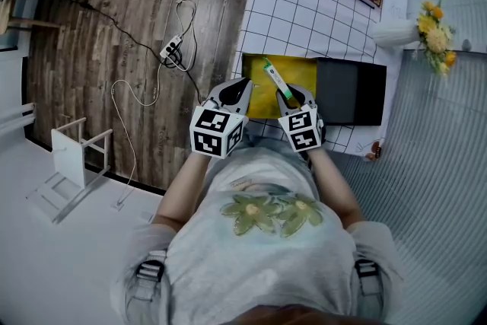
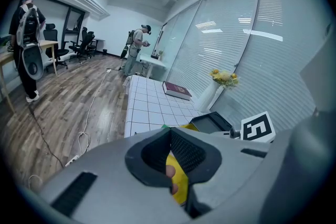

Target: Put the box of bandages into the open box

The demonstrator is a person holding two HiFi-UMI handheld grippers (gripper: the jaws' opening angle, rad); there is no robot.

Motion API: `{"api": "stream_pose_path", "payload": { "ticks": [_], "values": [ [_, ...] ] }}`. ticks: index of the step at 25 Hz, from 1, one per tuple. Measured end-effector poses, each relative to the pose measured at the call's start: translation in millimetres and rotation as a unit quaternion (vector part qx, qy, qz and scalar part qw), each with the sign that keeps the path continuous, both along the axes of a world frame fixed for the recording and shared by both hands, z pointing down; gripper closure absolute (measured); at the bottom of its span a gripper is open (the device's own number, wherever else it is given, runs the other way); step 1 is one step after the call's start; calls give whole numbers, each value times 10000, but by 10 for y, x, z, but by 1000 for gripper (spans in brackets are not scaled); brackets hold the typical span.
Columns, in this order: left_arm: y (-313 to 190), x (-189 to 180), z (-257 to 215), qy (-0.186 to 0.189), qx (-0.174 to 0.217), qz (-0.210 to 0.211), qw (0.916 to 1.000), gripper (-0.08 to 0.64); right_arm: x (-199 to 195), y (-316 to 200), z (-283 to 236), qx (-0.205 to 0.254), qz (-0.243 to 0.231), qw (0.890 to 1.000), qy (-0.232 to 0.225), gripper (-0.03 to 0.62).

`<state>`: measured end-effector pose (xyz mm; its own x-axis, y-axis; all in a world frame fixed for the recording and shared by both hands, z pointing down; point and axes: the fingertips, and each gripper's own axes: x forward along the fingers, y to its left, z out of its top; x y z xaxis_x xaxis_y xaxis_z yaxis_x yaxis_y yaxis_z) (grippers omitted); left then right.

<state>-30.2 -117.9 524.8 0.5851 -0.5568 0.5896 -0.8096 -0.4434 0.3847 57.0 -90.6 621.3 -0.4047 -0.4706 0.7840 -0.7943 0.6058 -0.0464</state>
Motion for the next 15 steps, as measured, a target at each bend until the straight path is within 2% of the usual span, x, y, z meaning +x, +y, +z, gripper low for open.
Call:
{"api": "stream_pose_path", "payload": {
  "ticks": [15],
  "values": [
    [6,33,-16,-15,2,4,10000,552,-19,1,24,-92,-97,9999,73,506]
  ]
}}
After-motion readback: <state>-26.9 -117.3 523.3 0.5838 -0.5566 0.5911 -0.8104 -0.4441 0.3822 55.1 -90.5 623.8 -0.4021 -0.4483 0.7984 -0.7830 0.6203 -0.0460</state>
